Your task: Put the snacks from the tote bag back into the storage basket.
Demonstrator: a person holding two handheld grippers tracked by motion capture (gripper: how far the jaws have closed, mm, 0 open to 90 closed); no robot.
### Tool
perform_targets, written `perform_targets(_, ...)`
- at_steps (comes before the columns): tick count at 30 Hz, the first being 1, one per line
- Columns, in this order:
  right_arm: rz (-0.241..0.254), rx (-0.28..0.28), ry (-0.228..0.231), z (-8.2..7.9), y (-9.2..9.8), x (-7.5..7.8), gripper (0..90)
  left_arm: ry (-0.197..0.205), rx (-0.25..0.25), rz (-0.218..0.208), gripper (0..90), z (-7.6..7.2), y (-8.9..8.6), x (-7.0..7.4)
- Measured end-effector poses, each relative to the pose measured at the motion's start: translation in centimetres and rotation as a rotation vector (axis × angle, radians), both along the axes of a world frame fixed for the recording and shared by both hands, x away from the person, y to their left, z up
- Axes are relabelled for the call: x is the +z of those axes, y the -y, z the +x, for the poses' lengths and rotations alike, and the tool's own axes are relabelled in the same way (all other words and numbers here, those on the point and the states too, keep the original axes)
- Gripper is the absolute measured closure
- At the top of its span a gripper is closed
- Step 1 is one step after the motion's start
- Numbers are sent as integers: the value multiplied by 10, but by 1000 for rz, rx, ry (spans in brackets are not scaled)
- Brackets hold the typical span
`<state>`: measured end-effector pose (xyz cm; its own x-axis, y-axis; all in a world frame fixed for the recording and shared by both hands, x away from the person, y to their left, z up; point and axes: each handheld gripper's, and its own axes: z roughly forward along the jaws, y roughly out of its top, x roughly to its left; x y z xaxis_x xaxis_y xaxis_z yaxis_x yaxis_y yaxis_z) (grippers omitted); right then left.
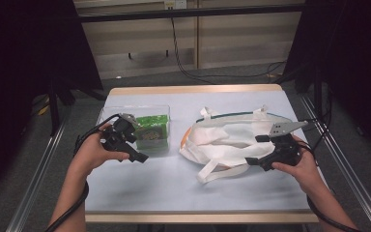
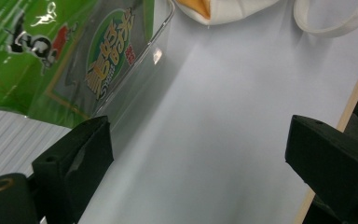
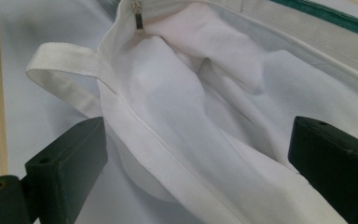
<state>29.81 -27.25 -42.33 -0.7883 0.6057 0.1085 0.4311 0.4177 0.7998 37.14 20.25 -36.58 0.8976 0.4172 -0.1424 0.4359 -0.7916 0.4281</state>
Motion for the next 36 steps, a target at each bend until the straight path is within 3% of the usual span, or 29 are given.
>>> perform_targets(1, 1, 1, -1, 0, 0, 0, 40, -4, 41, -33, 74, -3, 2, -2)
perform_targets(2, 1, 1, 0, 0, 0, 0, 40, 1, 3, -10, 74, -1, 0, -2)
perform_targets(6, 3, -1, 2, 0, 1, 1, 40, -5, 5, -23, 74, -4, 1, -6)
perform_targets(7, 4, -2, 1, 0, 1, 1, 40, -5, 29, -40, 74, -6, 2, -8)
perform_targets(10, 6, -3, 3, 0, 2, 1, 40, 0, 5, -22, 73, -7, 2, -9)
perform_targets(11, 7, -3, 3, 0, 2, 1, 40, -3, 45, -57, 73, -10, 4, -12)
perform_targets(16, 3, -1, 0, 0, 1, 0, 40, 0, 53, -78, 72, -13, 7, -16)
perform_targets(17, 3, 0, 0, 0, 1, 0, 40, 8, 0, -49, 72, -11, 5, -16)
perform_targets(19, 1, 2, 2, 0, 1, 0, 40, 4, 4, -54, 72, -12, 6, -18)
perform_targets(20, 1, 2, 2, 0, 1, 0, 40, -7, 50, -88, 72, -16, 9, -22)
perform_targets(21, 1, -3, 1, 0, 1, 0, 39, 2, -1, -50, 72, -13, 7, -21)
perform_targets(22, 4, -6, -1, 0, 1, 0, 39, -3, 1, -57, 71, -13, 8, -22)
perform_targets(23, 1, -2, -1, 0, 2, 0, 39, -4, 38, -82, 71, -16, 10, -24)
perform_targets(24, -1, -3, -1, 0, 2, 0, 39, 3, -4, -60, 71, -14, 9, -24)
perform_targets(25, -1, -4, -2, 0, 2, 0, 39, -8, 46, -95, 71, -17, 11, -26)
perform_targets(26, 0, -3, -1, 0, 2, 0, 39, 0, 14, -80, 71, -15, 11, -26)
perform_targets(27, 1, -3, -1, 0, 2, 0, 39, -3, 38, -91, 71, -17, 12, -27)
perform_targets(28, -1, -5, 3, 0, 2, 0, 39, 6, -1, -64, 71, -15, 12, -26)
perform_targets(30, 3, -1, 2, 0, 2, 1, 39, 7, -9, -70, 72, -16, 14, -26)
perform_targets(34, 5, -5, 4, -1, 2, 1, 39, 15, -14, -74, 69, -17, 17, -27)
perform_targets(36, 5, -5, 5, -1, 2, 1, 39, 11, 20, -90, 68, -19, 19, -30)
